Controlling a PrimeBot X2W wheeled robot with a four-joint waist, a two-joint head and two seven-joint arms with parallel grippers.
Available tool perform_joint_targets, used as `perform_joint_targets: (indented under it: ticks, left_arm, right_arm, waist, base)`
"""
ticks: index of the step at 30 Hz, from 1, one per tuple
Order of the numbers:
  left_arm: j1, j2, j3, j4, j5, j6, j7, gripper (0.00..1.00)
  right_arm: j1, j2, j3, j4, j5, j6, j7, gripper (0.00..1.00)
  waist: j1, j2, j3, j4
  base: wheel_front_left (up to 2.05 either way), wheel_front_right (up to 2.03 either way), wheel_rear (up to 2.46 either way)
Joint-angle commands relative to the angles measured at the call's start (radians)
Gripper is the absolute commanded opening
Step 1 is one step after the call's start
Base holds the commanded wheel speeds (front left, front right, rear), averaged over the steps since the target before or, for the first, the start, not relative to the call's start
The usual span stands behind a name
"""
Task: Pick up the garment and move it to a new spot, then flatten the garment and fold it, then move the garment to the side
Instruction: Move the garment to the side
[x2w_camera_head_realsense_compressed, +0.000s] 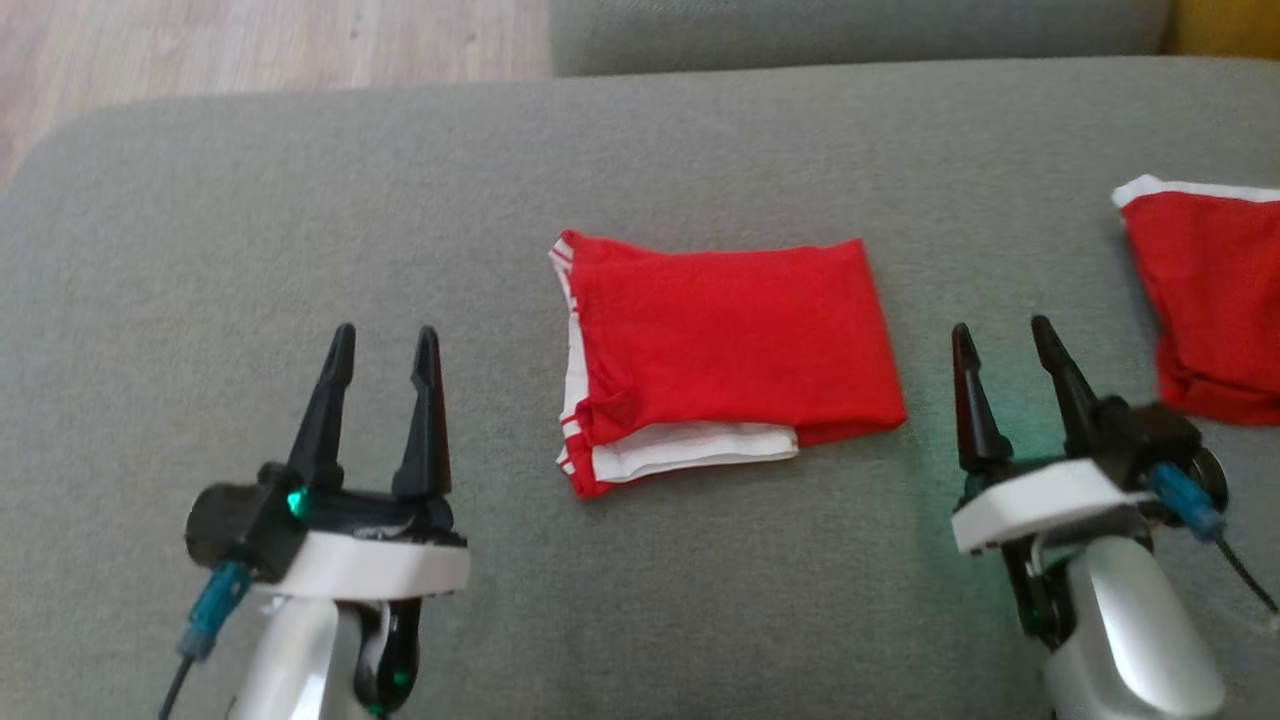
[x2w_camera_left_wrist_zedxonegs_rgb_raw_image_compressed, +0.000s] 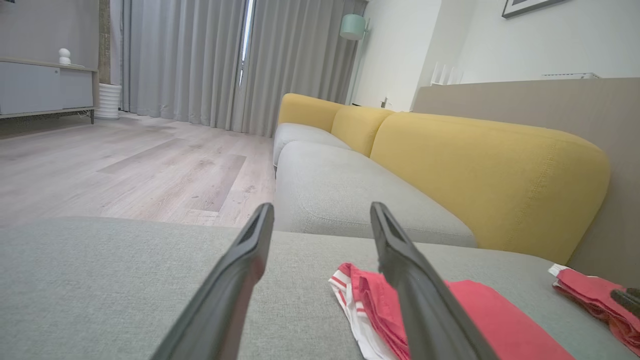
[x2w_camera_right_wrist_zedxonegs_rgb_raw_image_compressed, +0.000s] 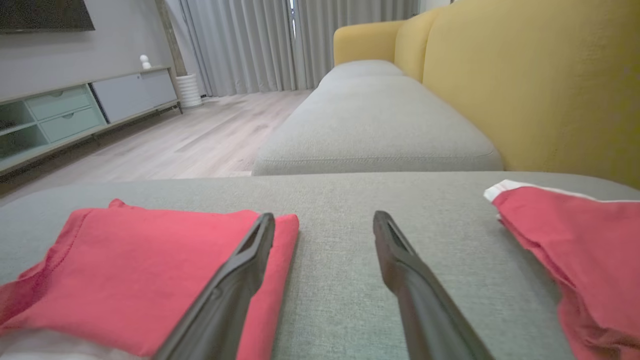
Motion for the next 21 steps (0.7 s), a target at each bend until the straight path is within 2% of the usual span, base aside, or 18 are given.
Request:
perform_joint_targets:
  ticks: [1,14,21]
  left_arm:
    - [-0.059,0.003,0.026,-0.033,-0.013,0.001,-0.005,1.00]
    - [-0.104,0.003,-0.036,-0.029,-0.039,-0.001,-0.005,1.00]
    - [-0.118,0.003,-0.045,-0.029,-0.032,-0.002,-0.005,1.00]
  right_arm:
    - [-0.064,0.001,0.032,-0.005,-0.005,-0.001,0.006,1.00]
    - [-0.227,0.001,0.094,0.327,0.024,-0.001,0.084,1.00]
    - [-0.294,0.001,0.178,0.473,0.046,-0.001,0.102,1.00]
  waist:
    - [0.0000,-0.0001,0.023,0.022]
    - [0.0000,-0.0001,0.088,0.086]
    - [0.0000,-0.0001,0.101,0.093]
  base:
    - [0.00,0.00,0.00]
    - [0.00,0.00,0.00]
    - [0.00,0.00,0.00]
